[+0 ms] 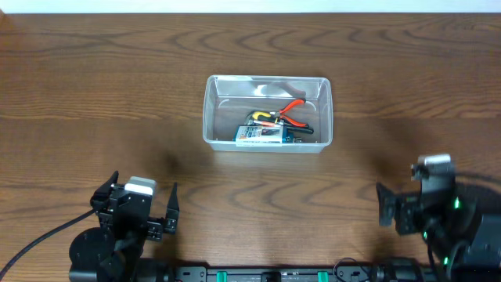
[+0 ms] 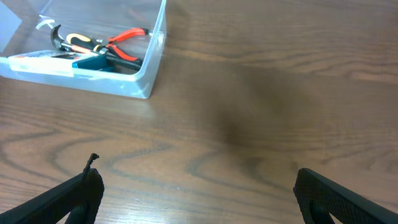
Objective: Pack container
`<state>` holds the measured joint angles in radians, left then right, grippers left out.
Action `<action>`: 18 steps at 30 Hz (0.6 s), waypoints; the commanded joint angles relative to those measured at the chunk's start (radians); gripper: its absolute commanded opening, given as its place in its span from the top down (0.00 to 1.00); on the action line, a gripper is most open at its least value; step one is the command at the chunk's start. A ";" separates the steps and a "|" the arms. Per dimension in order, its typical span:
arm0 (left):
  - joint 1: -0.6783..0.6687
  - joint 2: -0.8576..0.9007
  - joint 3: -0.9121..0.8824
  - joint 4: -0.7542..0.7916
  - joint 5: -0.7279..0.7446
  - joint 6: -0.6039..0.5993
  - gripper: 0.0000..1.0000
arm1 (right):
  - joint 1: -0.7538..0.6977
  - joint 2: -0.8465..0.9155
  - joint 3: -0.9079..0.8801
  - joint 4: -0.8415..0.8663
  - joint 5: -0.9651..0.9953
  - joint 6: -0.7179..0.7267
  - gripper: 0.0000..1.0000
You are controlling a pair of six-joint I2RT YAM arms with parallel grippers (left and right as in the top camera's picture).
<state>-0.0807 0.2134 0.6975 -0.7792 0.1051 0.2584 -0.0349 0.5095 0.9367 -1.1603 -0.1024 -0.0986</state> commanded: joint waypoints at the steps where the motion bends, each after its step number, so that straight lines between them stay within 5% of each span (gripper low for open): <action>1: -0.004 -0.005 0.002 -0.005 0.010 -0.010 0.02 | 0.017 -0.072 -0.038 -0.021 0.003 0.016 0.01; 18: -0.004 -0.005 0.002 -0.006 0.010 -0.010 0.02 | 0.017 -0.099 -0.039 -0.040 0.002 0.016 0.01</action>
<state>-0.0807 0.2131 0.6971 -0.7853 0.1051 0.2584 -0.0349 0.4164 0.9020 -1.2003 -0.1028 -0.0944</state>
